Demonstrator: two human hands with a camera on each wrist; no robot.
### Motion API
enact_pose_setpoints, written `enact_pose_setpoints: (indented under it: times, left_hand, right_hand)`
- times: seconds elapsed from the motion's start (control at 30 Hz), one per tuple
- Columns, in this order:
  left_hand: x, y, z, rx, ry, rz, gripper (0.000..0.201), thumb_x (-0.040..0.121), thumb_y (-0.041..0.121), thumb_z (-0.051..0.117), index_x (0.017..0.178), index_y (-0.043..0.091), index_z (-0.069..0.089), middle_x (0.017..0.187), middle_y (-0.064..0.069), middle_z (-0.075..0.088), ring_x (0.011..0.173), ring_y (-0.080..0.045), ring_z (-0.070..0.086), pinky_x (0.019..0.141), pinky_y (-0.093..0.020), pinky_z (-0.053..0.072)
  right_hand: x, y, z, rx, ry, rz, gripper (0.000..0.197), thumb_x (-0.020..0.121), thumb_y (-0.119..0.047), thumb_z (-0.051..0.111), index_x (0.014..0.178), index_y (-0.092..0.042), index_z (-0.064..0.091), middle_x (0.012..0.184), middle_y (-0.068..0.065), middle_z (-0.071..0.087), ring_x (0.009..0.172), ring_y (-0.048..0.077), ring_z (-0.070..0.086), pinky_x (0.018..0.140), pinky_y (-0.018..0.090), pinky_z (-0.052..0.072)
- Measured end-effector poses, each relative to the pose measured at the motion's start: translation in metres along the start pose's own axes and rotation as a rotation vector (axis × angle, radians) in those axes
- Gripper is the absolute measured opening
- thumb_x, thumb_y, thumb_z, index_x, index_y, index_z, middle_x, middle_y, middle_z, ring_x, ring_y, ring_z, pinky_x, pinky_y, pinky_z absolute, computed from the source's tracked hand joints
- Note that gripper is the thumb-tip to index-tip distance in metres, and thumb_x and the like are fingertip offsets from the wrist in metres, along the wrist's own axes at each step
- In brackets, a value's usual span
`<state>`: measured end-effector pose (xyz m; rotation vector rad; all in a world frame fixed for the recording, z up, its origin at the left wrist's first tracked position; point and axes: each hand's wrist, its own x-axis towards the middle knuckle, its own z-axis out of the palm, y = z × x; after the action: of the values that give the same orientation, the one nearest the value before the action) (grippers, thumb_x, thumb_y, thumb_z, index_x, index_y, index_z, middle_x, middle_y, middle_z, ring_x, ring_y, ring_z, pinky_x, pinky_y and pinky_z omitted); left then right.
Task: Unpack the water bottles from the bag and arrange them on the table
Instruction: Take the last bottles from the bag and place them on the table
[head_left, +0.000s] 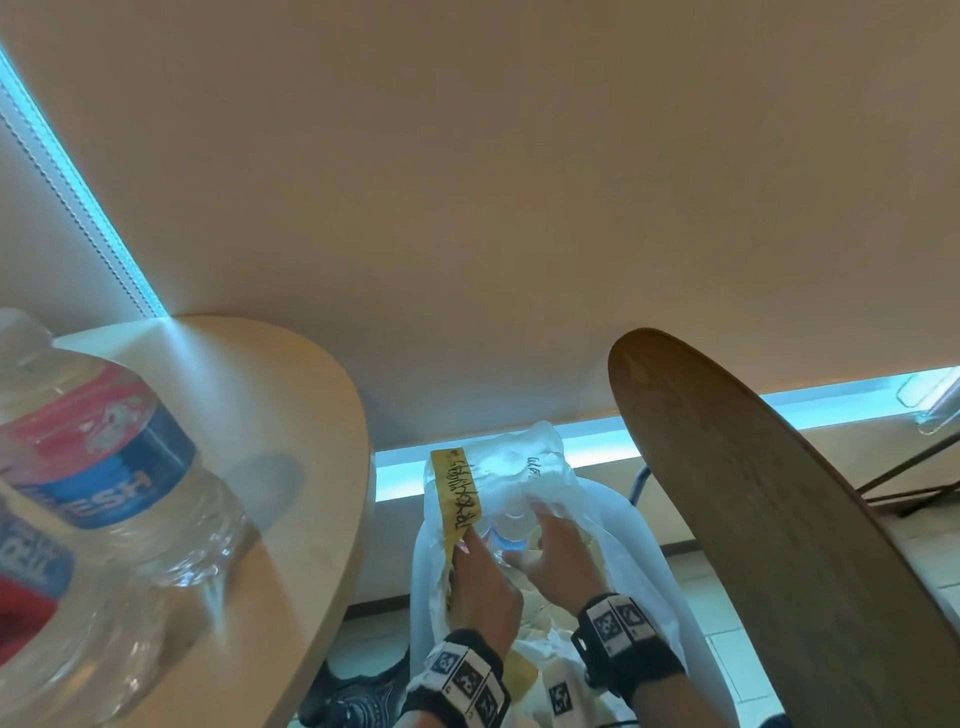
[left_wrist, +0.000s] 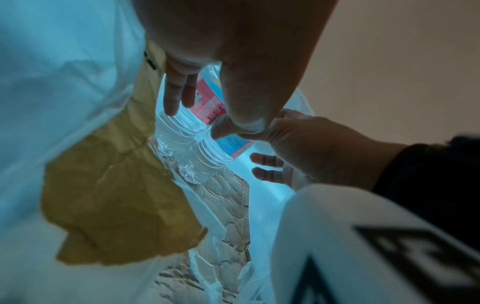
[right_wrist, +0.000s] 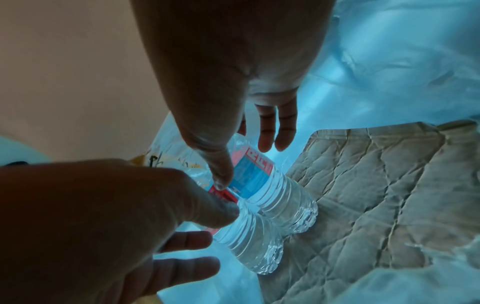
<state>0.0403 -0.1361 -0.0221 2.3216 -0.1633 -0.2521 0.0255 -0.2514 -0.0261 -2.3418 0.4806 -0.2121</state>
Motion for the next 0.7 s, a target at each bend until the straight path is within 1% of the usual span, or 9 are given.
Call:
enact_pose_setpoints:
  times: [0.1,0.23,0.3,0.33,0.4,0.47,0.53,0.6,0.7]
  left_hand:
    - [0.0,0.002,-0.001,-0.018,0.009,-0.003,0.065,0.094,-0.002,0.051,0.151,0.012,0.022,0.14,-0.01,0.05,0.123,-0.02,0.054,0.091,-0.012,0.034]
    - [-0.002,0.002,-0.001,-0.038,-0.008,-0.008,0.071,0.093,-0.003,0.054,0.153,0.013,0.019,0.145,-0.009,0.046,0.123,-0.014,0.054,0.098,-0.014,0.041]
    - [0.001,0.002,0.0,-0.066,-0.029,0.013,0.071,0.09,-0.006,0.059,0.149,0.01,0.024,0.121,-0.006,0.053,0.095,0.003,0.055,0.077,0.003,0.043]
    - [0.003,0.002,0.0,-0.079,-0.026,0.029,0.067,0.088,-0.007,0.061,0.145,0.008,0.029,0.108,-0.001,0.05,0.088,0.003,0.055,0.065,0.007,0.039]
    - [0.007,-0.001,0.003,-0.087,-0.011,0.042,0.058,0.088,-0.008,0.062,0.138,0.005,0.036,0.103,0.003,0.045,0.097,-0.012,0.061,0.062,0.009,0.035]
    - [0.009,-0.004,0.005,-0.058,0.003,0.034,0.058,0.09,-0.003,0.063,0.14,0.007,0.035,0.114,-0.002,0.05,0.114,-0.02,0.058,0.082,0.005,0.036]
    - [0.008,-0.009,0.009,-0.006,0.003,0.065,0.065,0.091,0.003,0.065,0.146,0.015,0.032,0.14,-0.008,0.048,0.131,-0.025,0.05,0.103,-0.02,0.042]
    - [0.005,-0.015,0.012,0.108,-0.013,0.155,0.062,0.091,0.006,0.064,0.143,0.026,0.037,0.151,-0.01,0.041,0.137,-0.025,0.044,0.106,-0.032,0.046]
    - [-0.004,-0.016,0.007,0.157,-0.05,0.229,0.059,0.091,0.003,0.063,0.14,0.03,0.044,0.154,-0.007,0.037,0.14,-0.024,0.04,0.106,-0.03,0.046]
  right_hand:
    - [-0.003,0.003,0.003,0.001,0.027,0.01,0.069,0.077,-0.03,0.082,0.137,-0.019,0.048,0.123,0.002,0.062,0.1,0.01,0.056,0.084,0.01,0.04]
    - [-0.004,0.007,0.007,0.042,0.006,0.022,0.065,0.078,-0.026,0.082,0.134,-0.013,0.05,0.115,0.003,0.067,0.094,0.006,0.053,0.079,0.005,0.041]
    - [-0.005,0.009,0.007,0.041,-0.004,0.012,0.066,0.078,-0.029,0.082,0.134,-0.015,0.05,0.113,0.003,0.068,0.09,0.008,0.055,0.072,0.002,0.035]
    - [-0.007,0.011,0.007,0.044,-0.001,0.001,0.065,0.078,-0.031,0.082,0.133,-0.016,0.05,0.111,0.002,0.069,0.089,0.008,0.055,0.071,0.002,0.035]
    - [-0.011,0.013,0.006,0.062,0.017,-0.023,0.063,0.077,-0.031,0.083,0.131,-0.02,0.053,0.113,-0.002,0.069,0.091,0.007,0.057,0.081,0.008,0.045]
    - [-0.018,0.016,0.007,0.085,0.044,-0.039,0.059,0.075,-0.028,0.085,0.127,-0.021,0.057,0.116,-0.005,0.068,0.098,0.005,0.058,0.09,0.008,0.045]
    - [-0.027,0.018,0.009,0.097,0.105,-0.064,0.057,0.072,-0.022,0.088,0.122,-0.015,0.061,0.114,-0.008,0.066,0.1,0.003,0.055,0.091,-0.001,0.038]
    - [-0.038,0.021,0.013,0.148,0.168,-0.073,0.057,0.07,-0.018,0.09,0.119,-0.011,0.062,0.112,-0.012,0.061,0.102,-0.003,0.054,0.091,0.012,0.05]
    - [-0.054,0.025,0.017,0.185,0.255,-0.046,0.057,0.069,-0.015,0.09,0.118,-0.011,0.062,0.113,-0.011,0.059,0.105,-0.002,0.052,0.086,0.036,0.059]
